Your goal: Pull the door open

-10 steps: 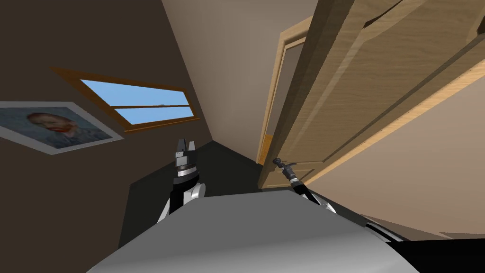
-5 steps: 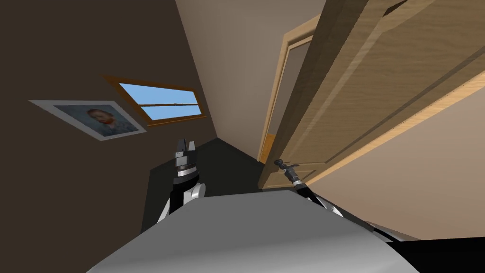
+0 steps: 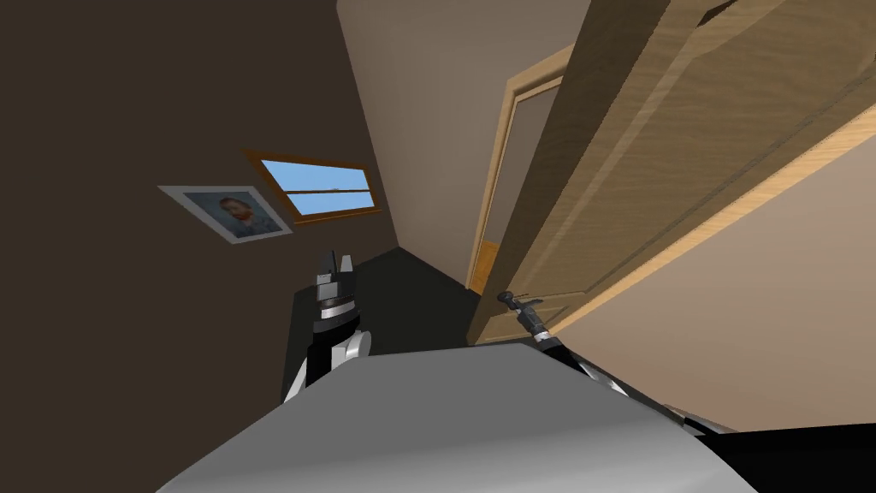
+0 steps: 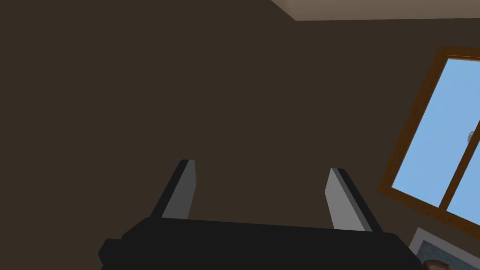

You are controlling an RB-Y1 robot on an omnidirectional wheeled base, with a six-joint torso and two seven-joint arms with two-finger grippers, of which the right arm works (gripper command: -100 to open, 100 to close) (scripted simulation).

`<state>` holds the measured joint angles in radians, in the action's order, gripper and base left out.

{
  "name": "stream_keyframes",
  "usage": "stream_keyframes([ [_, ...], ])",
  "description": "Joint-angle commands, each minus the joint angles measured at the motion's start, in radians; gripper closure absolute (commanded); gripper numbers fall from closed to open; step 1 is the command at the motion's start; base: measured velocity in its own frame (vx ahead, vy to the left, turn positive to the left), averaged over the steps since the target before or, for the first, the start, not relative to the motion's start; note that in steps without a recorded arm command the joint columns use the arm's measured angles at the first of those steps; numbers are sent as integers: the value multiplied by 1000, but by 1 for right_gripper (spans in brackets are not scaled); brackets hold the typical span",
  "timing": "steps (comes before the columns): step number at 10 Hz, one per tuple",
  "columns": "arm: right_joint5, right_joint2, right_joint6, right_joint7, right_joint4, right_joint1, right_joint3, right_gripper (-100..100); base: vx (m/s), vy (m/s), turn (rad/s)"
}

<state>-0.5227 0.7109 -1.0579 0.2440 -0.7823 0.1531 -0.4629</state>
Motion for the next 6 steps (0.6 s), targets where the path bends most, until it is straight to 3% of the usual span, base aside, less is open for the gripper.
stream_keyframes([
  [1,-1,6,-17,6,8,4,-7,100,-144,-49,182],
  [6,-4,22,-61,21,28,16,-25,100,-177,-74,144],
])
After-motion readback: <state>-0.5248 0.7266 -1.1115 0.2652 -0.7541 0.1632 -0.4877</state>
